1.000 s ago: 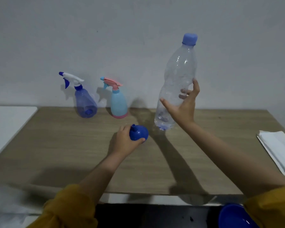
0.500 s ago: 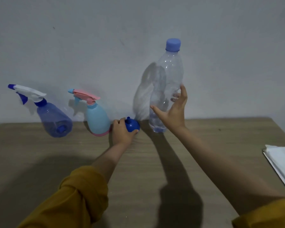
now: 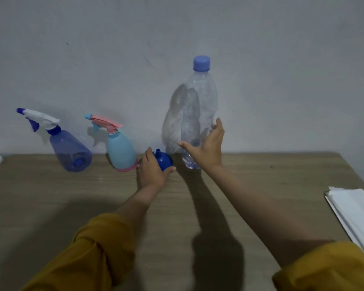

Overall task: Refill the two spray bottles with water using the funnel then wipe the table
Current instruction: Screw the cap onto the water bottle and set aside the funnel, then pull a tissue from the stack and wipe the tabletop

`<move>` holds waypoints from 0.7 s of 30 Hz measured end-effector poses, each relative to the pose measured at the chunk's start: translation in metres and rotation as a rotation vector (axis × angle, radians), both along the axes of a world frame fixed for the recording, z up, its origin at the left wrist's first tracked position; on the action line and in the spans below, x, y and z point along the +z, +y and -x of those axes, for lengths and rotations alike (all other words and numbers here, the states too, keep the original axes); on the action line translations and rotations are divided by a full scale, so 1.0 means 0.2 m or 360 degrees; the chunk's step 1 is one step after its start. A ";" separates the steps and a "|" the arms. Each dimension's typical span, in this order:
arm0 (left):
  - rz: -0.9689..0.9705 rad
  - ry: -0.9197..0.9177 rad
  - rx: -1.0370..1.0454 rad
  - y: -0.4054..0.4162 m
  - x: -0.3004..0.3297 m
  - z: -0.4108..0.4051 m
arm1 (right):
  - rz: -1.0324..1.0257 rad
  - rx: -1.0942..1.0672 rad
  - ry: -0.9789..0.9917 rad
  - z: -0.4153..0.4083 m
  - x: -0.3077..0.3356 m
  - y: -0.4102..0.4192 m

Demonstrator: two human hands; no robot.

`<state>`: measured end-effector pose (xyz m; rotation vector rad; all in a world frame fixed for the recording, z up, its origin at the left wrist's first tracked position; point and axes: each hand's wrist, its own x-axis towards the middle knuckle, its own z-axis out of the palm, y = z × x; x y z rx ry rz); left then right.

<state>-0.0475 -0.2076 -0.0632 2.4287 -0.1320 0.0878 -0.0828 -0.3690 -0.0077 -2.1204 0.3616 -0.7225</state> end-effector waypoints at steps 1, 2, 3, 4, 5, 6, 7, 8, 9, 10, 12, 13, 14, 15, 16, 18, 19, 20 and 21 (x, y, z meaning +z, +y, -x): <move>0.0005 -0.0023 0.0022 0.00 0.02 0.05 | -0.0030 0.0008 0.0054 0.03 0.00 0.01; 0.0006 -0.0061 0.0037 -0.01 0.04 0.11 | -0.0049 0.0012 0.0102 0.06 0.00 0.02; 0.0006 -0.0099 0.0040 -0.01 0.06 0.18 | -0.0059 0.0007 0.0139 0.10 0.00 0.02; 0.0007 -0.0120 0.0032 -0.01 0.07 0.26 | -0.0072 -0.0015 0.0168 0.14 0.00 0.03; 0.0015 -0.0122 0.0024 -0.02 0.08 0.34 | -0.0091 -0.0049 0.0185 0.18 -0.01 0.03; 0.0037 -0.0114 0.0016 -0.03 0.08 0.41 | -0.0107 -0.0088 0.0194 0.23 -0.01 0.04; 0.0079 -0.0115 -0.0001 -0.03 0.08 0.48 | -0.0116 -0.0135 0.0196 0.28 -0.02 0.04; 0.0136 -0.0130 -0.0025 -0.04 0.09 0.54 | -0.0109 -0.0189 0.0192 0.34 -0.03 0.04; 0.0189 -0.0141 -0.0064 -0.05 0.09 0.59 | -0.0084 -0.0241 0.0190 0.40 -0.04 0.04; 0.0228 -0.0144 -0.0112 -0.07 0.09 0.63 | -0.0055 -0.0285 0.0203 0.46 -0.06 0.03; 0.0313 -0.0121 -0.0217 -0.12 0.09 0.70 | 0.0022 -0.0355 0.0242 0.61 -0.09 -0.02; 0.0368 -0.0108 -0.0278 -0.15 0.10 0.73 | 0.0054 -0.0385 0.0268 0.70 -0.10 -0.05; 0.0422 -0.0094 -0.0343 -0.19 0.11 0.76 | 0.0069 -0.0421 0.0300 0.78 -0.10 -0.09; 0.0450 -0.0092 -0.0408 -0.22 0.12 0.79 | 0.0095 -0.0460 0.0312 0.87 -0.11 -0.13; 0.0437 -0.0103 -0.0468 -0.27 0.13 0.82 | 0.0117 -0.0507 0.0317 0.96 -0.11 -0.18; 0.0350 -0.0122 -0.0569 -0.36 0.15 0.89 | 0.0139 -0.0620 0.0327 1.14 -0.10 -0.28; 0.0344 -0.0114 -0.0623 -0.42 0.16 0.91 | 0.0151 -0.0684 0.0339 1.23 -0.10 -0.33; 0.0369 -0.0101 -0.0697 -0.48 0.17 0.94 | 0.0170 -0.0750 0.0359 1.31 -0.09 -0.39; 0.0394 -0.0078 -0.0779 -0.55 0.17 0.97 | 0.0193 -0.0814 0.0380 1.39 -0.08 -0.45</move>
